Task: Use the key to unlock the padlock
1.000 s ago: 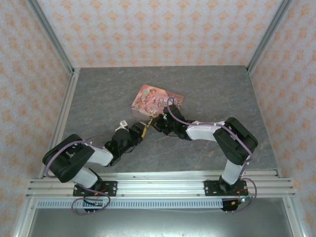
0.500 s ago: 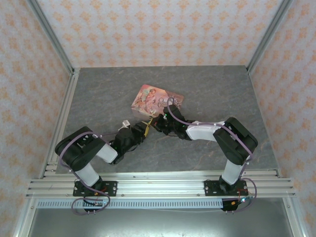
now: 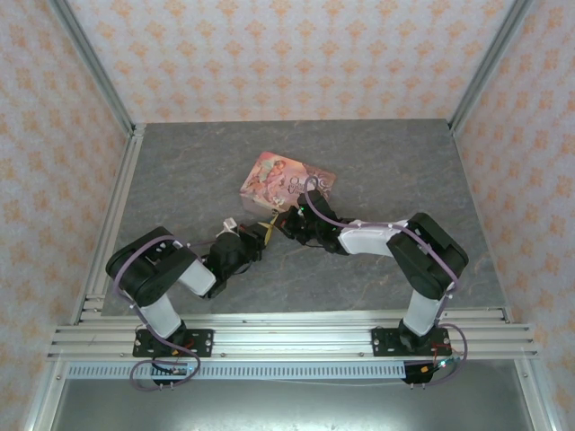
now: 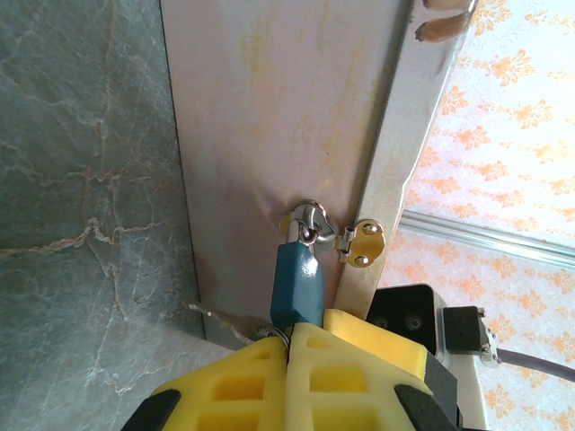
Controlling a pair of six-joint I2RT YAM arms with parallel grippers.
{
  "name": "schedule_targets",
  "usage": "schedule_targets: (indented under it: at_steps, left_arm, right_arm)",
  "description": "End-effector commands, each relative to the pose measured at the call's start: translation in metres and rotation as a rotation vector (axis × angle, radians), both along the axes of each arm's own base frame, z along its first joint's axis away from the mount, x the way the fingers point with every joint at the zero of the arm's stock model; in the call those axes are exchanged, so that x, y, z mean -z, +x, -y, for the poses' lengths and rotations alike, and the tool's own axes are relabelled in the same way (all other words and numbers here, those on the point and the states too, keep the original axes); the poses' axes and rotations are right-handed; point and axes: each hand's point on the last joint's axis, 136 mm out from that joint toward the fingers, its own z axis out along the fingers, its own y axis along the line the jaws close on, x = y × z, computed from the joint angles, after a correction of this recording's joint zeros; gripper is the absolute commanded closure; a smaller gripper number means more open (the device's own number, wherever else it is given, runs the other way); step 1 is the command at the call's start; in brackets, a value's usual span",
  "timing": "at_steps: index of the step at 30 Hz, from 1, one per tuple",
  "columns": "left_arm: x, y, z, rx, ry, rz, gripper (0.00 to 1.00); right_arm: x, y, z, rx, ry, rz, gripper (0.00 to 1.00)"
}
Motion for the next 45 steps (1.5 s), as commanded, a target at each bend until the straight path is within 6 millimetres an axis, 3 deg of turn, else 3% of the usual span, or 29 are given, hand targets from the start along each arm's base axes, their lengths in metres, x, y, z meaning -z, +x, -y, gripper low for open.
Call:
schedule_targets:
  at_steps: [1,11,22,29,38,45]
  left_arm:
    - [-0.007,0.004,0.011,0.052,0.048,0.057,1.00]
    - [0.018,-0.016,0.017,0.275,0.560,0.177,1.00]
    - [0.029,-0.022,0.034,0.451,0.917,0.338,1.00]
    - [0.030,-0.027,0.039,0.588,1.181,0.400,1.00]
    - [0.041,-0.044,0.039,0.759,1.402,0.480,1.00]
    - [0.040,-0.040,0.037,0.696,1.360,0.466,1.00]
  right_arm:
    - [0.008,-0.009,-0.007,0.002,0.048,-0.078,1.00]
    - [-0.014,-0.010,-0.014,-0.004,0.085,-0.128,1.00]
    - [-0.025,-0.012,-0.027,-0.005,0.181,-0.207,1.00]
    - [-0.023,-0.021,-0.019,-0.070,0.045,-0.193,1.00]
    - [-0.007,-0.034,-0.012,-0.200,-0.119,-0.194,1.00]
    - [-0.007,-0.035,-0.010,-0.225,-0.143,-0.154,1.00]
